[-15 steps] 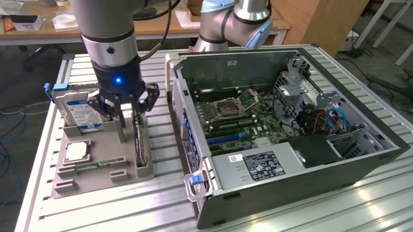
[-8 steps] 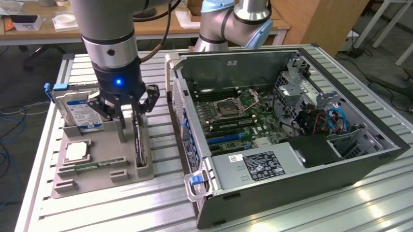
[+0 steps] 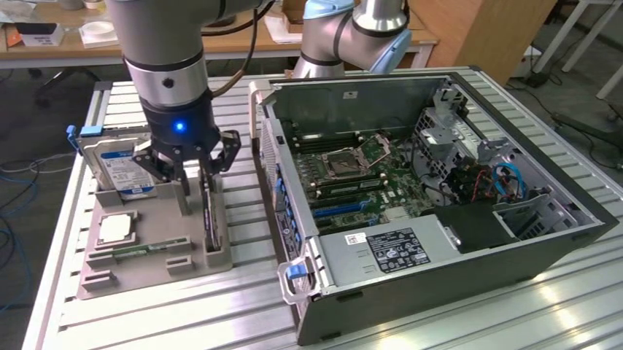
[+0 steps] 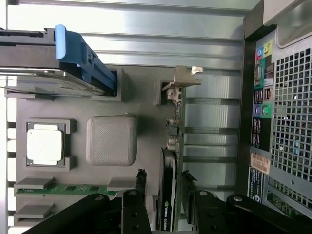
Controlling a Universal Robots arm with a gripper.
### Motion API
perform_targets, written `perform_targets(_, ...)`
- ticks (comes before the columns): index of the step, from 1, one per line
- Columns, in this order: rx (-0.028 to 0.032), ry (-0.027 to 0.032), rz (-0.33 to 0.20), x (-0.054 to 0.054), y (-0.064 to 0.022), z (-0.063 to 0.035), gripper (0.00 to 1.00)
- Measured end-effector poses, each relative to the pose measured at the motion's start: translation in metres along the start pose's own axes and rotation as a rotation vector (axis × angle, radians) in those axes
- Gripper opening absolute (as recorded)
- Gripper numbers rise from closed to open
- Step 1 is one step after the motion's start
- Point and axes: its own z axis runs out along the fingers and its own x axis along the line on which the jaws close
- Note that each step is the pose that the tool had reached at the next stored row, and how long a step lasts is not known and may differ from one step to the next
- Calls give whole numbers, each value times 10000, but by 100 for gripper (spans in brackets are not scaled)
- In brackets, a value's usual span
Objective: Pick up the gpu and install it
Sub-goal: 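Pick up the gpu and move the gpu toward the slot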
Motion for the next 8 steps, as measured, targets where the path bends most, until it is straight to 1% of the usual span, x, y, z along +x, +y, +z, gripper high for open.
perform_targets(8, 2, 0, 0, -11, -2, 35, 41)
